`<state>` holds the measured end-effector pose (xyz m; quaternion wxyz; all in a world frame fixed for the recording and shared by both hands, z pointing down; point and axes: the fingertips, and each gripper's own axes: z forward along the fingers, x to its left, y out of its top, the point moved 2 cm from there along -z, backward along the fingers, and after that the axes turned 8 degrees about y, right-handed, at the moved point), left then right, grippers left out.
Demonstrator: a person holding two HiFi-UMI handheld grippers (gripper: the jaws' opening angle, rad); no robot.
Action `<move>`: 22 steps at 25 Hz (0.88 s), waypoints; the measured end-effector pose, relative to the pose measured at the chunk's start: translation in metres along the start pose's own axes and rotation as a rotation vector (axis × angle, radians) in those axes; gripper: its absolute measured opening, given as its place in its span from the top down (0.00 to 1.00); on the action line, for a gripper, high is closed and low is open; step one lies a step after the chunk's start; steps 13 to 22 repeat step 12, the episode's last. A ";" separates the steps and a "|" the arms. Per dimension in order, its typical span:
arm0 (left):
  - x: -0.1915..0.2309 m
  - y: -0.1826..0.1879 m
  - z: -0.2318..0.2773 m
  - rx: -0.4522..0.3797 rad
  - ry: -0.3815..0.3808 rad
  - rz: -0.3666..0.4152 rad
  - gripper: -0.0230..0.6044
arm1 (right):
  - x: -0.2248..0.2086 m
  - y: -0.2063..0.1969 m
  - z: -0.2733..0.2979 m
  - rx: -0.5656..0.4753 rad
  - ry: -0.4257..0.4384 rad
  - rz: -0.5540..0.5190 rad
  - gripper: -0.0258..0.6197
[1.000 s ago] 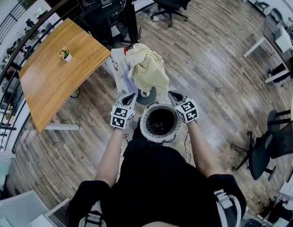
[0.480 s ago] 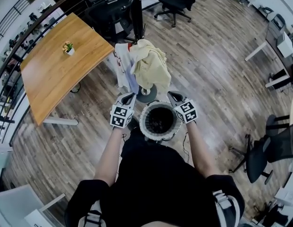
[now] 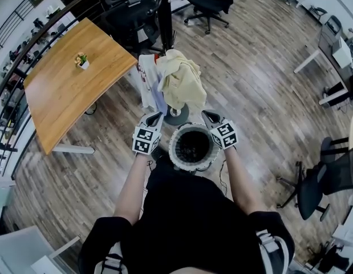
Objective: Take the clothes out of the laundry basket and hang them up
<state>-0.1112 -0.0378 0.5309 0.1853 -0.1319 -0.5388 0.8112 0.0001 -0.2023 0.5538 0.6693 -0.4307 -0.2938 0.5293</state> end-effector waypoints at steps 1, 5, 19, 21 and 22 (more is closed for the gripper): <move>0.000 0.000 0.000 0.000 0.001 -0.001 0.92 | 0.000 0.001 0.000 -0.003 0.002 0.000 0.95; 0.002 0.001 -0.001 -0.006 0.012 -0.005 0.92 | 0.001 0.004 0.002 -0.019 0.023 0.002 0.95; 0.007 -0.006 -0.011 -0.004 0.032 -0.014 0.92 | 0.009 0.007 0.008 -0.019 0.040 -0.002 0.95; 0.007 -0.006 -0.011 -0.004 0.032 -0.014 0.92 | 0.009 0.007 0.008 -0.019 0.040 -0.002 0.95; 0.007 -0.006 -0.011 -0.004 0.032 -0.014 0.92 | 0.009 0.007 0.008 -0.019 0.040 -0.002 0.95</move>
